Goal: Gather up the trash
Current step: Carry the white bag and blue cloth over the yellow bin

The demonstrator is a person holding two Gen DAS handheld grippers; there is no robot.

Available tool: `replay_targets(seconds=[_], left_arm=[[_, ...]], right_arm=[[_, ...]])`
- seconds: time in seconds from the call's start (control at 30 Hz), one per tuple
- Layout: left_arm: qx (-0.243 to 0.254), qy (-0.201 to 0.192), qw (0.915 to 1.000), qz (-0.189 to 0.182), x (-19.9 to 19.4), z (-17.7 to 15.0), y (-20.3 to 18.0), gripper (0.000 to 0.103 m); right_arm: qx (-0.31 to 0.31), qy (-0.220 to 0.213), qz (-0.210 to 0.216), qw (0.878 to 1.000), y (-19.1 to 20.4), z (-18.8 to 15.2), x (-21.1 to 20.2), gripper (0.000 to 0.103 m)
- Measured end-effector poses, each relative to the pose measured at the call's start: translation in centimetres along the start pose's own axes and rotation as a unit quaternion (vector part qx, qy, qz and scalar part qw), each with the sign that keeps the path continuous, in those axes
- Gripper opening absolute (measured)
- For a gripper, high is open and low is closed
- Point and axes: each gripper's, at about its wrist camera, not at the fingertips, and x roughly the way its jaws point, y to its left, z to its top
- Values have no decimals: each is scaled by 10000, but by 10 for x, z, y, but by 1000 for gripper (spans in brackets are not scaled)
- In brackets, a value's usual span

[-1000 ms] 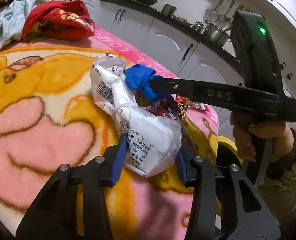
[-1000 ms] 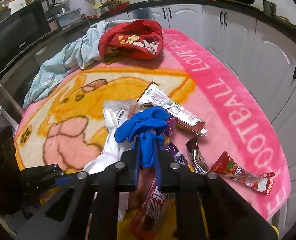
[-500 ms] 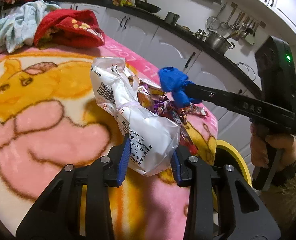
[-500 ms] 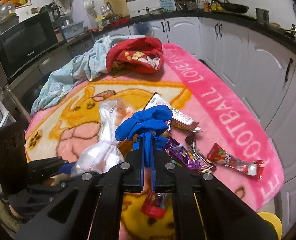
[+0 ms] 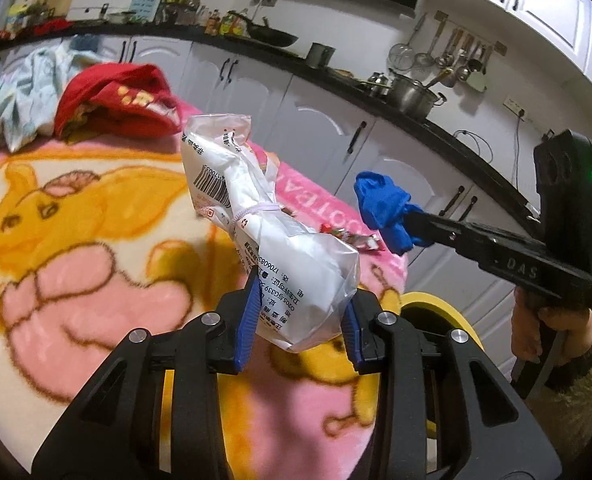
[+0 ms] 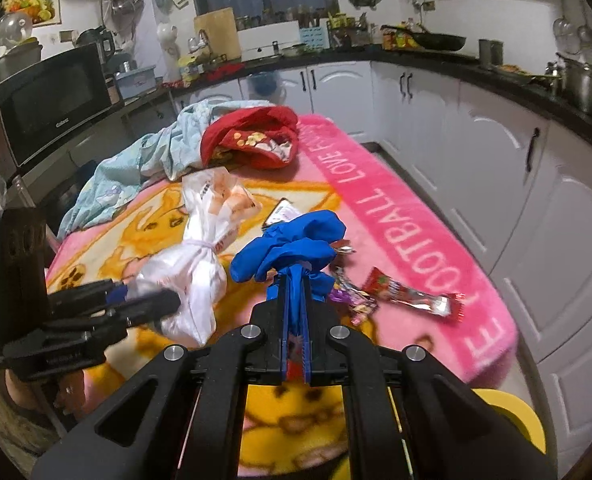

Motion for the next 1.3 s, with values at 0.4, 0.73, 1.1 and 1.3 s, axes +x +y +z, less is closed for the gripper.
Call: replay_targets(seconds=[0.4,0.73,1.1,1.3], left_arm=[[440,-36,9988,-231,8,10,-46,28],[766,46,9960,-462,21,8,-84,28],[1112,270,9912,-659,40,-6,-118,28],[1312,452,9870,-811,54,-19,-138,28]], right_arm=[[293,-286,-358,9985,-27,-29,-55,5],[617,-425,-698,9947,-54,-58,-91,5],[912,-470,-1092,9887,-81,-90,-119,5],[1024,-407,-1327,9850,-92,-110,-128,5]])
